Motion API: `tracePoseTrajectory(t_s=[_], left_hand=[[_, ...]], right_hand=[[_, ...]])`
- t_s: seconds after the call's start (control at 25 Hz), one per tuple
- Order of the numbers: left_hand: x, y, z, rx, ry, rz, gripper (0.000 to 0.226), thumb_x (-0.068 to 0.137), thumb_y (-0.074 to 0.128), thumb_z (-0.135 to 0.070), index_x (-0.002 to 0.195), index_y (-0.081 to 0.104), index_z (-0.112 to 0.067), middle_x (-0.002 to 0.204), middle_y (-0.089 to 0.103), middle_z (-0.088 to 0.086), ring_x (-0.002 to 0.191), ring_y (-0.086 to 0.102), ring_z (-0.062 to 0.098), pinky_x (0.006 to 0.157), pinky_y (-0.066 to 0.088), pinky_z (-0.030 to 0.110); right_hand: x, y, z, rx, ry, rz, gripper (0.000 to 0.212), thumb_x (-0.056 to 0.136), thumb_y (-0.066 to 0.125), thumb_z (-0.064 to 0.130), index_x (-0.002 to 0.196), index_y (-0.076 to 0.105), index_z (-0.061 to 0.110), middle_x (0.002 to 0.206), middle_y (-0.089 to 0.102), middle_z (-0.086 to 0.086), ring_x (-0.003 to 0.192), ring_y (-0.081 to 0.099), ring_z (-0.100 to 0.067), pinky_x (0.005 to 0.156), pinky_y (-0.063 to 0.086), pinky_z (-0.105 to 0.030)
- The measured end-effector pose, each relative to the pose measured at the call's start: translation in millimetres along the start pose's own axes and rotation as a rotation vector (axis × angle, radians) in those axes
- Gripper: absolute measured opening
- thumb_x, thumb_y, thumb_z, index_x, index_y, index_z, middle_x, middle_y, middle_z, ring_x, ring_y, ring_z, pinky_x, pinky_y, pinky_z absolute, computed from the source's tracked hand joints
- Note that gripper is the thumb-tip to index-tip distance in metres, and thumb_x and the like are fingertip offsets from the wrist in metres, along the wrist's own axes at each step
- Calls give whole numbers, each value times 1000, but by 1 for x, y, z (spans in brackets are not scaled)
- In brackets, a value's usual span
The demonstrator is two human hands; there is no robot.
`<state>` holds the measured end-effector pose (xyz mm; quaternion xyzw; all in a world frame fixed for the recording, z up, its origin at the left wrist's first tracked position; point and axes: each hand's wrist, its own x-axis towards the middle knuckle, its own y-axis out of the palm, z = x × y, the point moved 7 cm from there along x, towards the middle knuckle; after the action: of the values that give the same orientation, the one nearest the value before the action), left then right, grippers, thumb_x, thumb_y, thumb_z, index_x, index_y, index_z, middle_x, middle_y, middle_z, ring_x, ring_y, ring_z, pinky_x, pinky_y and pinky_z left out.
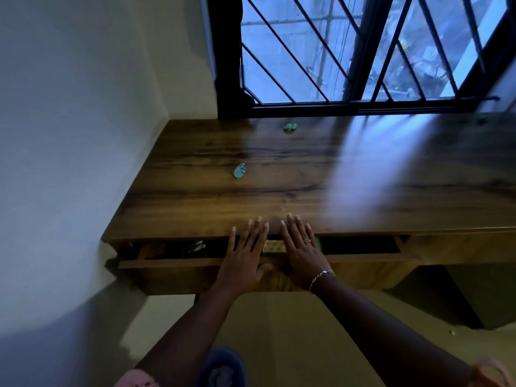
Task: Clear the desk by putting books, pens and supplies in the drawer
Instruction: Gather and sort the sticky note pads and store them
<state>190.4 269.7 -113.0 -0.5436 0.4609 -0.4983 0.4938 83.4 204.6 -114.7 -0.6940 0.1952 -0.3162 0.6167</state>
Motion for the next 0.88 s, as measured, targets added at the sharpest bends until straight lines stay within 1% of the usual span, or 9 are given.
tracePoseTrajectory(t_s=[0.08, 0.16, 0.24, 0.28, 0.36, 0.44, 0.56, 0.72, 0.88], left_hand=[[14, -3, 0, 13, -8, 27, 92, 93, 41, -46, 138, -36, -21, 152, -27, 2, 142, -25, 23, 115, -15, 47], [24, -11, -1, 14, -46, 24, 87, 93, 46, -35, 143, -24, -20, 155, -22, 1, 144, -19, 23, 117, -11, 48], [32, -13, -2, 9, -79, 8, 78, 91, 50, -27, 150, -1, -18, 159, -5, 1, 146, -5, 23, 117, -2, 49], [34, -15, -3, 18, -84, -22, 75, 87, 56, -24, 149, 15, -17, 159, 9, 3, 146, 8, 25, 116, 8, 52], [39, -16, -5, 19, -82, -73, 70, 67, 78, -21, 131, 52, -15, 141, 49, 7, 129, 46, 30, 101, 38, 55], [46, -13, -5, 46, -74, -147, 63, 50, 87, -19, 110, 67, -14, 118, 66, 7, 107, 64, 30, 81, 52, 53], [53, -11, -5, 42, -60, -162, 55, 48, 88, -20, 100, 70, -15, 109, 69, 7, 97, 67, 30, 73, 54, 51], [53, -9, -6, 56, -35, -183, 54, 48, 87, -22, 99, 69, -16, 108, 69, 6, 96, 67, 29, 74, 54, 50], [54, -12, -8, 10, -7, -186, 68, 47, 88, -24, 106, 54, -16, 106, 69, 7, 94, 67, 29, 74, 55, 47]], right_hand=[[15, 4, 1, -22, 2, -29, 88, 74, 44, 58, 137, 32, -3, 142, 40, -23, 133, 35, -35, 111, 9, -43], [28, 7, 2, -36, -35, -44, 83, 69, 55, 56, 130, 47, -1, 135, 50, -20, 125, 48, -34, 112, 25, -46], [39, 5, 1, -19, -60, -70, 88, 55, 76, 52, 125, 55, 3, 128, 57, -19, 118, 56, -34, 100, 42, -45], [43, 2, 1, 0, -63, -76, 86, 53, 79, 51, 123, 56, 6, 124, 60, -18, 115, 58, -34, 95, 46, -45], [49, -3, 1, 23, -70, -113, 66, 64, 67, 49, 116, 55, 11, 116, 64, -14, 107, 63, -32, 90, 51, -45], [53, -4, 0, 35, -66, -109, 52, 72, 40, 47, 111, 49, 15, 110, 66, -10, 104, 63, -31, 88, 54, -45], [59, -7, -2, 23, -79, -144, 47, 72, 34, 44, 107, 48, 15, 103, 67, -8, 104, 55, -30, 88, 53, -44], [56, -11, 1, -6, -144, -218, 46, 74, 33, 39, 108, 45, 11, 100, 68, -9, 101, 59, -31, 85, 55, -42], [58, -7, 2, -5, -168, -143, 51, 72, 53, 39, 114, 43, 11, 112, 67, -13, 106, 64, -29, 87, 55, -40]])
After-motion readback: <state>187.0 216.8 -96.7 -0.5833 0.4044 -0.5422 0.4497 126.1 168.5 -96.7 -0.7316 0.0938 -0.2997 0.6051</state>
